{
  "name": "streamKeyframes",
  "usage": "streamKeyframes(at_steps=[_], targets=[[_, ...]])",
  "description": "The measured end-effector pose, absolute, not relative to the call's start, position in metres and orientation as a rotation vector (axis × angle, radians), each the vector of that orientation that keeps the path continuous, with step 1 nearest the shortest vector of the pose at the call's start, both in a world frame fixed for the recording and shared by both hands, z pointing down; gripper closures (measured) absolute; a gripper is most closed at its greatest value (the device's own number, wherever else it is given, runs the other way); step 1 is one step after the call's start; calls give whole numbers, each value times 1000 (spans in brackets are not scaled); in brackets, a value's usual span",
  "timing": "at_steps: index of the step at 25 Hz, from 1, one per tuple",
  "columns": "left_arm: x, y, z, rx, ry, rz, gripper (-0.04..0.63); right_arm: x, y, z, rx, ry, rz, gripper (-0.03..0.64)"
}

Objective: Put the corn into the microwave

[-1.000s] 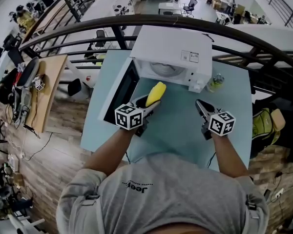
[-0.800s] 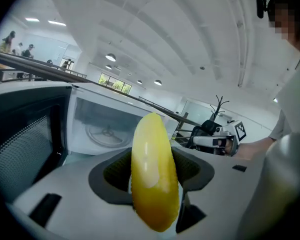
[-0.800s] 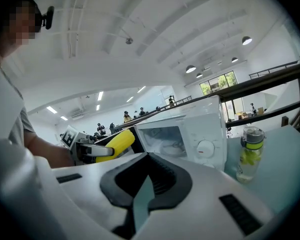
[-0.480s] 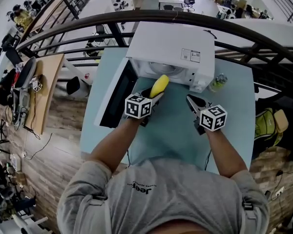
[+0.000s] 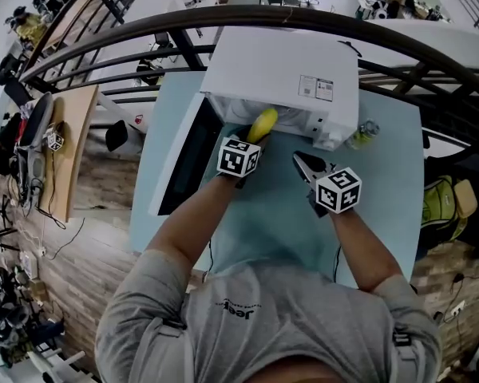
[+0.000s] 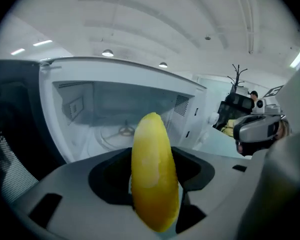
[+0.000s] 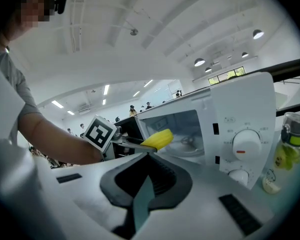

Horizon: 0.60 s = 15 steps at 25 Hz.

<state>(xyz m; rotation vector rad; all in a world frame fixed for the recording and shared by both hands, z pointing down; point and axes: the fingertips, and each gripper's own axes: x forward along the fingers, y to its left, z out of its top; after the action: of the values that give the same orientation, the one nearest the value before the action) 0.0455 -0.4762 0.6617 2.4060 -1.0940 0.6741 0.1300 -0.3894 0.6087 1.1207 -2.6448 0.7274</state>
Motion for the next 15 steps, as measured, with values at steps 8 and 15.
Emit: streamKeyframes(at_steps=[8, 15], targets=[[53, -521, 689, 2377, -1177, 767, 347, 127, -410, 634, 1189, -2586, 633, 600], [64, -561, 695, 2420, -1218, 880, 347, 122, -413, 651, 1160, -2572, 619, 600]])
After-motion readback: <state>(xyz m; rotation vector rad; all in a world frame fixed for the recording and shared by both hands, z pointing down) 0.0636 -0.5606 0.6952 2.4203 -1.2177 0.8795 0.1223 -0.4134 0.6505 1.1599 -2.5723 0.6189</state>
